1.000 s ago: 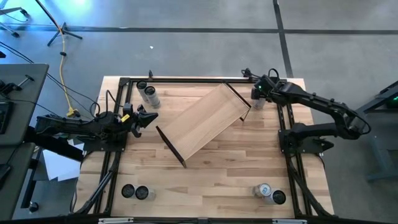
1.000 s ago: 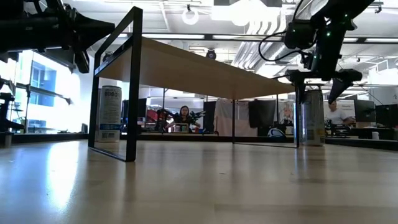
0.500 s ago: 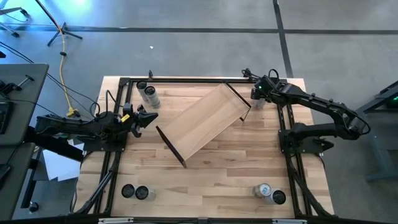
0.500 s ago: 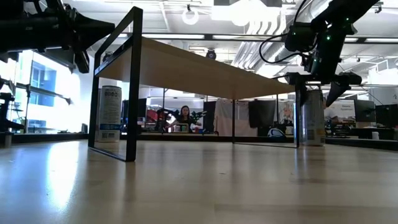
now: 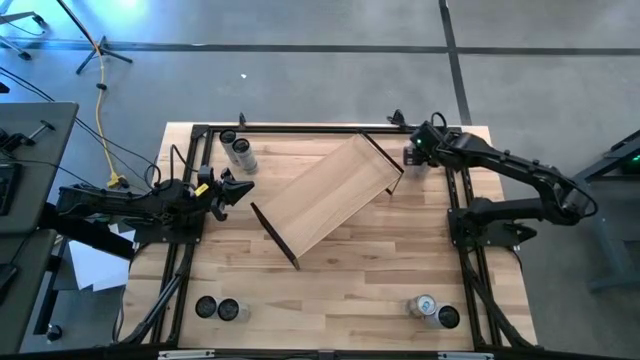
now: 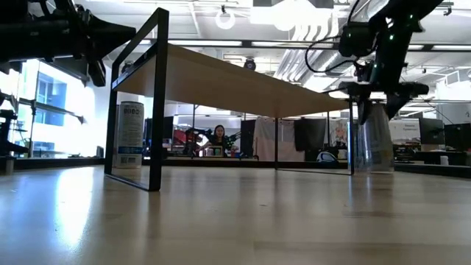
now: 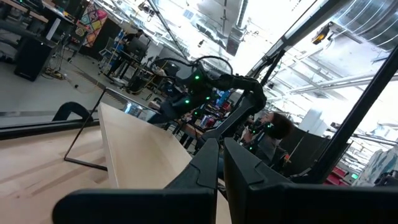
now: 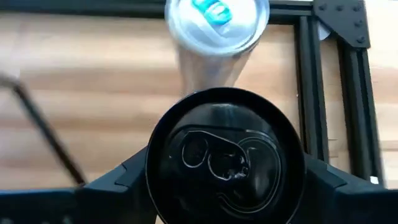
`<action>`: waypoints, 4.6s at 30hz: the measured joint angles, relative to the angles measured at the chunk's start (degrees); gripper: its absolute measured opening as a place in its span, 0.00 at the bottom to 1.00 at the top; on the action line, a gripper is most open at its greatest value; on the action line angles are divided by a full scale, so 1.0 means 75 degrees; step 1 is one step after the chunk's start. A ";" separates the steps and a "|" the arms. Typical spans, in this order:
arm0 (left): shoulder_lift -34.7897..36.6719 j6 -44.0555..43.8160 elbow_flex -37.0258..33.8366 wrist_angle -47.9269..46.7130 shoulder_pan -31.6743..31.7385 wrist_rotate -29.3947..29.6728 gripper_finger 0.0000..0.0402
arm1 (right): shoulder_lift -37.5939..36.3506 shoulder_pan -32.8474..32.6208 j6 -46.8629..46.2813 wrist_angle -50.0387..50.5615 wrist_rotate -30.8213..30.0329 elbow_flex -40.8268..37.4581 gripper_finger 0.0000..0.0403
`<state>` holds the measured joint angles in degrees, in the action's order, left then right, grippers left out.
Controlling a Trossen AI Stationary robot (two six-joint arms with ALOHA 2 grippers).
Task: Place canned beverage on shelf
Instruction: Put the top white-yellow soda can on the shelf
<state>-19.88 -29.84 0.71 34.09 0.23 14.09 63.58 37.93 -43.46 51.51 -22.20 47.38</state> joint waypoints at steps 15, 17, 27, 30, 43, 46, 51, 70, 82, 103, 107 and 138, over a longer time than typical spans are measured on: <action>0.0002 0.0002 0.0002 0.0000 0.0001 0.0001 0.00 | -0.1974 -0.1507 0.1055 0.1388 0.0028 0.2377 0.60; 0.0001 0.0001 0.0002 0.0000 0.0001 0.0000 0.00 | -0.2063 -0.1653 0.1109 0.1409 0.0027 0.2598 0.60; 0.0000 0.0001 0.0001 0.0000 0.0002 0.0000 0.00 | -0.1868 -0.2224 0.2283 0.0852 0.0217 0.3212 0.60; 0.0001 0.0000 0.0001 0.0000 -0.0001 0.0001 0.00 | -0.1680 -0.2419 0.2639 -0.0019 0.0498 0.3225 0.60; 0.0000 -0.0873 -0.0001 0.0157 0.0008 0.0006 0.00 | -0.0641 -0.3114 0.3404 -0.2903 0.2350 0.3213 0.60; 0.0003 -0.1572 0.0002 0.0692 0.0017 0.0368 0.00 | -0.0564 -0.3267 0.3400 -0.3143 0.2451 0.3210 0.60; 0.0003 -0.1814 0.0002 0.1186 0.0017 0.1022 0.00 | -0.0552 -0.3419 0.3134 -0.3195 0.2456 0.3210 0.62; -0.2005 0.1326 0.4382 -0.3403 0.0005 -0.0233 0.20 | -0.0526 -0.3572 0.2527 -0.3503 0.2260 0.3205 0.63; -0.3941 0.2595 0.5773 -0.3107 0.0008 -0.1035 0.42 | -0.0526 -0.3578 0.2921 -0.3483 0.3174 0.3205 0.63; -0.4450 0.2394 0.5775 -0.2602 0.0017 -0.0921 0.42 | -0.0526 -0.3578 0.2784 -0.3480 0.3630 0.3205 0.63; -0.4450 0.2392 0.5775 -0.2605 0.0017 -0.0921 0.42 | -0.0479 -0.3580 0.2330 -0.3488 0.3689 0.3213 0.63; -0.4118 0.2412 0.5775 -0.1775 0.0017 -0.0772 0.42 | 0.2877 -0.3899 0.4290 0.2298 0.1933 0.7471 0.63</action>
<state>-50.76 -11.75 44.03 20.78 0.36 8.29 85.16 8.68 -11.28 68.75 -7.70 103.42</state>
